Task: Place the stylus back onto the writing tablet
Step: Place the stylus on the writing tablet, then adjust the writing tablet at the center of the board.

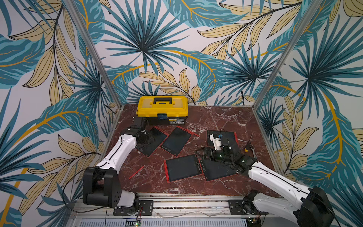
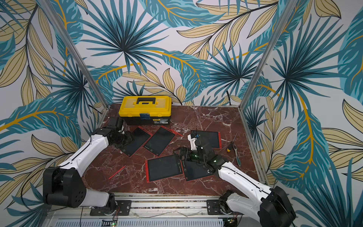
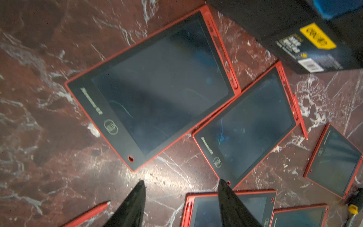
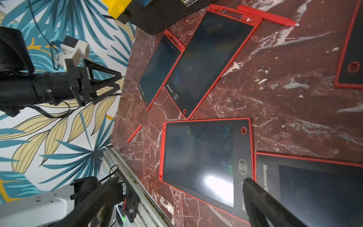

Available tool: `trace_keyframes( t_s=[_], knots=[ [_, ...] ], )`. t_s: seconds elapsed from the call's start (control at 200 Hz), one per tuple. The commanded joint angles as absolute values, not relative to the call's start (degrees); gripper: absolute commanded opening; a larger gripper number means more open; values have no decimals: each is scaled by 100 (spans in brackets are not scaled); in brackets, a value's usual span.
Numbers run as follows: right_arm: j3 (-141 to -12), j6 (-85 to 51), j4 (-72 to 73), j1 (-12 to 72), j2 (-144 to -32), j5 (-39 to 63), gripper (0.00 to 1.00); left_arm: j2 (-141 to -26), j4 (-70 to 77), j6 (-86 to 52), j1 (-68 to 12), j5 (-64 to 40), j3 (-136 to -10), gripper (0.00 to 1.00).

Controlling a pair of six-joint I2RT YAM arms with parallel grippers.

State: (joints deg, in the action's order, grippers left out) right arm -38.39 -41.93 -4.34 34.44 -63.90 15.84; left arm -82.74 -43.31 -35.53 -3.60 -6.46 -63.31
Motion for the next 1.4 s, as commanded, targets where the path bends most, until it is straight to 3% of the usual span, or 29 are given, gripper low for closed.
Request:
trace_keyframes(
  t_s=[0.0,0.275,0.541,0.711,0.851,1.091,1.397],
  knots=[
    [-4178,-3953,-589,3465,-6687,1106,95,-8567,-3797,-3323,71,-976,-6632,65],
    [-5795,-2524,-2090,3460,-8122,1032,75,-9174,-2624,-3425,720,-1289,-6689,65],
    [-6852,-1803,-2363,3289,-9311,563,57,-9645,-1919,-3539,844,-1568,-6662,69],
    [-7438,-1609,-2372,2935,-10071,699,51,-9445,-1828,-3623,780,-1747,-6378,72],
    [-8027,-1361,-2602,2779,-10669,540,42,-8984,-1835,-3645,589,-1845,-5934,78],
    [-8918,-1161,-2928,2662,-11546,430,39,-8100,-2334,-3621,-72,-1879,-5254,100],
    [-9821,-1149,-3228,2659,-12409,200,36,-7344,-2742,-3859,-804,-2012,-4492,100]
  ],
)
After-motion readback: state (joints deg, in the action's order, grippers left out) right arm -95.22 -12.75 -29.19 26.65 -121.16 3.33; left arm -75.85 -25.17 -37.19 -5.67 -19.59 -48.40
